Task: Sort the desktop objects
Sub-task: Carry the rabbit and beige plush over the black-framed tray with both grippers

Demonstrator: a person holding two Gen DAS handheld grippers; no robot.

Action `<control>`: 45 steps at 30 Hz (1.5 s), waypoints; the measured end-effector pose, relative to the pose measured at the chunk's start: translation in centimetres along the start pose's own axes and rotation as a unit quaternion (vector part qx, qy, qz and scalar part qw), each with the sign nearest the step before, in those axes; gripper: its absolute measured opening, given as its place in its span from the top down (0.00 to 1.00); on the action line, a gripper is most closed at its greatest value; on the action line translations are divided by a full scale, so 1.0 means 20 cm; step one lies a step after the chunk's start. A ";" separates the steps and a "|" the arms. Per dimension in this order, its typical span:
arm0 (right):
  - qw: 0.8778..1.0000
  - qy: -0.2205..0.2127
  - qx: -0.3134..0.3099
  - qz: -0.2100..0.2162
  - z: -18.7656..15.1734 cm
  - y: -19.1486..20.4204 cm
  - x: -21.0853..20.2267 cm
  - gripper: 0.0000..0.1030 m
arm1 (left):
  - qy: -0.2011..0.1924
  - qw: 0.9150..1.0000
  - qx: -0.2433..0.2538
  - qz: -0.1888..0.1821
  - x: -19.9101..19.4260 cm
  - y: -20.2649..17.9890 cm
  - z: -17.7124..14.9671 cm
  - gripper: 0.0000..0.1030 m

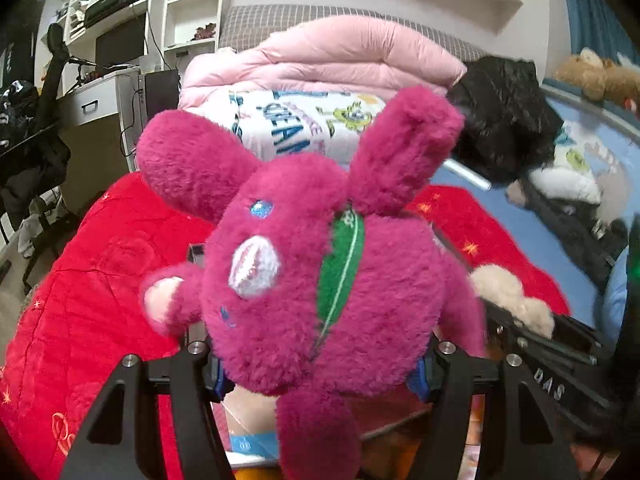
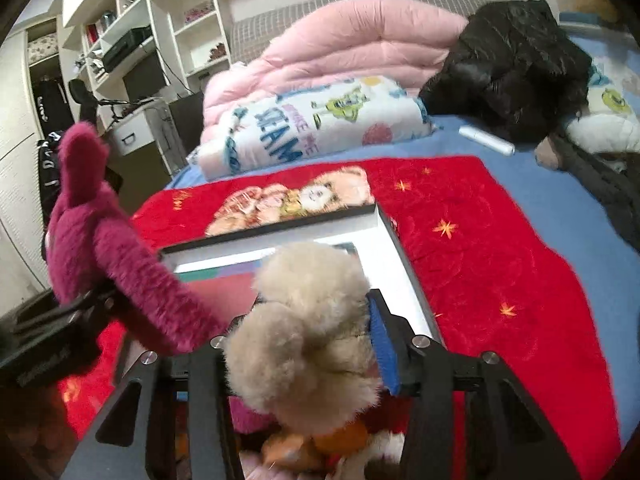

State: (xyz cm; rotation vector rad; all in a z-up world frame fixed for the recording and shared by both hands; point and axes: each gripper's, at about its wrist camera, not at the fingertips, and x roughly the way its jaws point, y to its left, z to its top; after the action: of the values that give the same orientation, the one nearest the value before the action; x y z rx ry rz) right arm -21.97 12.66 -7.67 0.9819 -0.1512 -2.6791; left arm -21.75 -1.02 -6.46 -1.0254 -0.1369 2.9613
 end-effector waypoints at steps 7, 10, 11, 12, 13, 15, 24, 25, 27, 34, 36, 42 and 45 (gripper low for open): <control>0.998 0.031 0.053 0.023 -0.05 -0.10 0.18 0.59 | -0.005 1.000 -0.023 -0.011 0.09 0.08 -0.08 0.35; 0.998 0.025 0.046 0.023 -0.05 -0.08 0.16 0.59 | -0.008 1.000 -0.010 -0.006 0.10 0.07 -0.08 0.35; 0.998 0.027 0.046 0.021 -0.05 -0.08 0.16 0.59 | -0.010 1.000 -0.002 0.000 0.10 0.05 -0.08 0.35; 0.998 0.030 0.046 0.017 -0.05 -0.08 0.17 0.59 | -0.006 1.000 0.003 0.005 0.12 0.04 -0.09 0.35; 0.998 0.034 0.046 0.012 -0.06 -0.08 0.18 0.59 | -0.002 1.000 0.003 0.004 0.13 0.04 -0.10 0.35; 0.998 0.037 0.047 0.008 -0.08 -0.08 0.18 0.59 | 0.005 1.000 0.000 0.003 0.16 0.04 -0.11 0.35; 0.995 0.046 0.087 0.018 -0.10 -0.17 0.24 0.59 | 0.035 0.999 0.023 0.018 0.28 -0.02 -0.18 0.35; 0.994 0.045 0.098 0.021 -0.11 -0.19 0.25 0.59 | 0.037 0.999 0.024 0.019 0.29 -0.02 -0.19 0.35; 0.993 0.046 0.109 0.026 -0.11 -0.20 0.26 0.59 | 0.038 0.999 0.027 0.021 0.29 -0.03 -0.20 0.35; 0.992 0.046 0.114 0.029 -0.11 -0.21 0.26 0.59 | 0.038 0.999 0.028 0.021 0.29 -0.04 -0.21 0.34; 0.992 0.046 0.114 0.030 -0.12 -0.21 0.25 0.58 | 0.038 0.999 0.029 0.023 0.28 -0.03 -0.23 0.34; 0.991 0.046 0.118 0.035 -0.12 -0.21 0.26 0.54 | 0.040 0.998 0.034 0.030 0.28 -0.03 -0.21 0.30; 0.991 0.046 0.121 0.040 -0.12 -0.22 0.25 0.51 | 0.044 0.998 0.039 0.039 0.29 -0.03 -0.20 0.26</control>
State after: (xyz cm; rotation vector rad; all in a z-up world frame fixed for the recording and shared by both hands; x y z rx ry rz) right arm -25.12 15.27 -13.44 1.1410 -0.4939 -2.5791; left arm -23.80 0.15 -13.09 -1.1740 0.0188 2.9561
